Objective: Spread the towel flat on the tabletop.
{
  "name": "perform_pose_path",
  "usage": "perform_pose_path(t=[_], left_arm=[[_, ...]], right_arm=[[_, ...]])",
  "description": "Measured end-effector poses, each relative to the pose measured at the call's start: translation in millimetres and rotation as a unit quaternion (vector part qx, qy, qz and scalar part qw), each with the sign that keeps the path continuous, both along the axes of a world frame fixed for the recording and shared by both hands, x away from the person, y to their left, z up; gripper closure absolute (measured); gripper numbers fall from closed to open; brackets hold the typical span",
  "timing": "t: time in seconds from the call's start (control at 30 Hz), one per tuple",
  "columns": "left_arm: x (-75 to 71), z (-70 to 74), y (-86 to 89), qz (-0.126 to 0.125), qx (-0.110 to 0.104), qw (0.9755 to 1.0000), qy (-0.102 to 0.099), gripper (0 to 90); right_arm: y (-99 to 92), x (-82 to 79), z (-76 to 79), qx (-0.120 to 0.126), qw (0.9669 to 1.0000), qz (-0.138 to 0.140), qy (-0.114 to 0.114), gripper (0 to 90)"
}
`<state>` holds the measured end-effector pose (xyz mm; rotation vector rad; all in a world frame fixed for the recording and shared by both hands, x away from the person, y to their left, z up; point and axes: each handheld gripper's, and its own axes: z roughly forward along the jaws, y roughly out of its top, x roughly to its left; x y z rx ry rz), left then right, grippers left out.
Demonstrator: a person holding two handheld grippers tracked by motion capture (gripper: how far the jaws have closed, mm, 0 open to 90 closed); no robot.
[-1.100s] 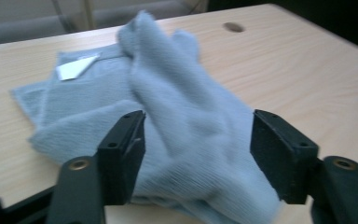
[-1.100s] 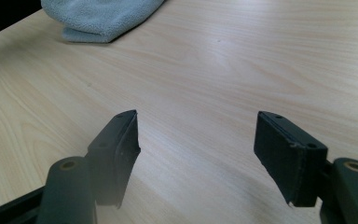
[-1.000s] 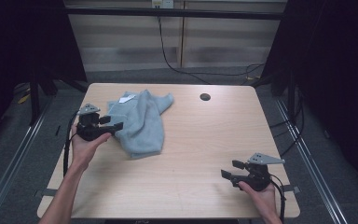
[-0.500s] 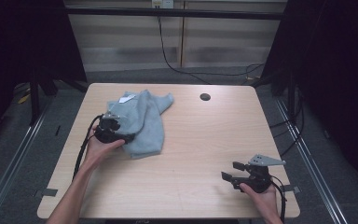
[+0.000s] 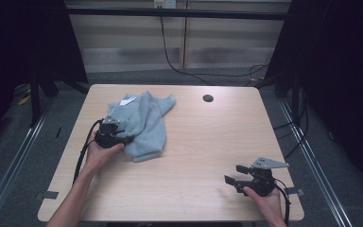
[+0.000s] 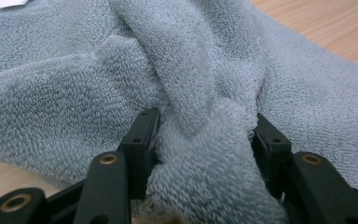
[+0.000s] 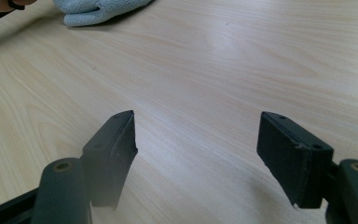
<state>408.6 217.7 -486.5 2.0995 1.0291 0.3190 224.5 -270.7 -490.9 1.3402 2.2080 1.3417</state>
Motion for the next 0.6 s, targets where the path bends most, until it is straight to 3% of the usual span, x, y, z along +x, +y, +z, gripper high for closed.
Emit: perform_pose_path(t=[0.27,0.37,0.6], left_arm=[[-17.0,-0.7,-8.8,-0.02,-0.021,0.9995,0.011,51.0],[-25.2,-0.5,-14.7,-0.026,-0.018,0.9995,0.009,51.0],[-53.7,1.6,-28.1,-0.066,-0.011,0.9977,0.011,51.0]], right_arm=[[0.0,-0.1,0.3,0.0,1.0,0.001,-0.001,28.0],[-0.9,-0.5,1.2,0.0,1.0,-0.001,-0.003,27.5],[-0.4,-2.1,2.1,0.001,1.0,0.0,-0.005,27.5]])
